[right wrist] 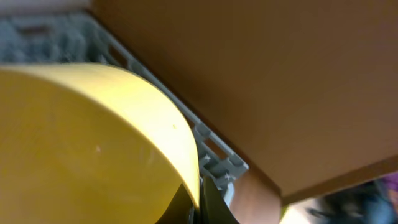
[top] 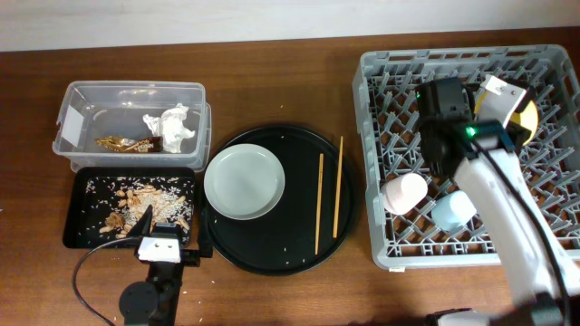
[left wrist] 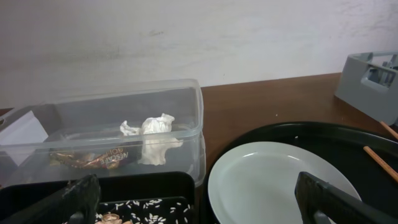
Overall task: Sort waste into correct bins and load items into the dishwasher rack
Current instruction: 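Place the yellow bowl in the dish rack with the right gripper, then grasp the white plate with the right gripper and lift it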
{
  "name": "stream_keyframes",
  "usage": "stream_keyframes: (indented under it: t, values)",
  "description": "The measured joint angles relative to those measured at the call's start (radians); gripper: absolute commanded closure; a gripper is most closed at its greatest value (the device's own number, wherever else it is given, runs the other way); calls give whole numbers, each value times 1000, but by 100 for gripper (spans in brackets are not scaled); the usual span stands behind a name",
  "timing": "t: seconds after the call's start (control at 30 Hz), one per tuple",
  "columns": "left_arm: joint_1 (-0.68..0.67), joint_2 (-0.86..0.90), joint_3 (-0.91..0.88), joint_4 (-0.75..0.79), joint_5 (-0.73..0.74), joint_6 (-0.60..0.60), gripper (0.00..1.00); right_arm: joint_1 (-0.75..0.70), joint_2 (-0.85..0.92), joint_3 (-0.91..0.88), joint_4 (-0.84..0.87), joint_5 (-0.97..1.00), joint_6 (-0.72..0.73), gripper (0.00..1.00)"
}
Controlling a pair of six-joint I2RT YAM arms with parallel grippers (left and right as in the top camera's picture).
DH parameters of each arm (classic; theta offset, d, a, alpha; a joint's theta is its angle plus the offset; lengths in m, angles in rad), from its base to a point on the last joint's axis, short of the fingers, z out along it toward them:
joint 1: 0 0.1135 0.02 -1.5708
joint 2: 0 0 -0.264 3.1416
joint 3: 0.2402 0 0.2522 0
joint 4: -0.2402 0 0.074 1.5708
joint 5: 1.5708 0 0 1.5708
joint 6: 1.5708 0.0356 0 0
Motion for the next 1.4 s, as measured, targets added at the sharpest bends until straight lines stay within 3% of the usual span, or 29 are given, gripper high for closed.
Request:
stream_keyframes:
  t: [0.2,0.23,0.3,0.43,0.57,0.63,0.8,0.9,1.0,1.03,1.07,1.1,1.13,1.4]
  values:
    - [0,0,0,0,0,0,1,-14,274,0,7,-8,1,96]
    - [0,0,0,0,0,0,1,-9,283,1,8,-5,-3,91]
    - [0,0,0,0,0,0,1,16,282,7,-6,-38,-18,58]
    - [0,0,0,0,0,0,1,115,280,16,-71,-162,-43,41]
    - [0,0,0,0,0,0,1,266,203,126,-167,-343,-49,39]
    - [0,0,0,0,0,0,1,362,164,181,-165,-529,-48,39]
    - [0,0,0,0,0,0,1,626,184,134,87,-1064,-32,39]
    - [0,0,0,0,0,0,1,732,278,88,121,-1155,60,38]
    - [0,0,0,0,0,0,1,719,424,72,237,-1204,141,40]
    - [0,0,0,0,0,0,1,710,455,72,257,-1220,158,46]
    - [0,0,0,0,0,0,1,698,473,72,277,-1232,173,66]
    - [0,0,0,0,0,0,1,689,487,72,275,-1239,190,77]
    - [0,0,0,0,0,0,1,682,497,72,272,-1241,191,94]
    - [0,0,0,0,0,0,1,616,423,78,63,-1151,214,96]
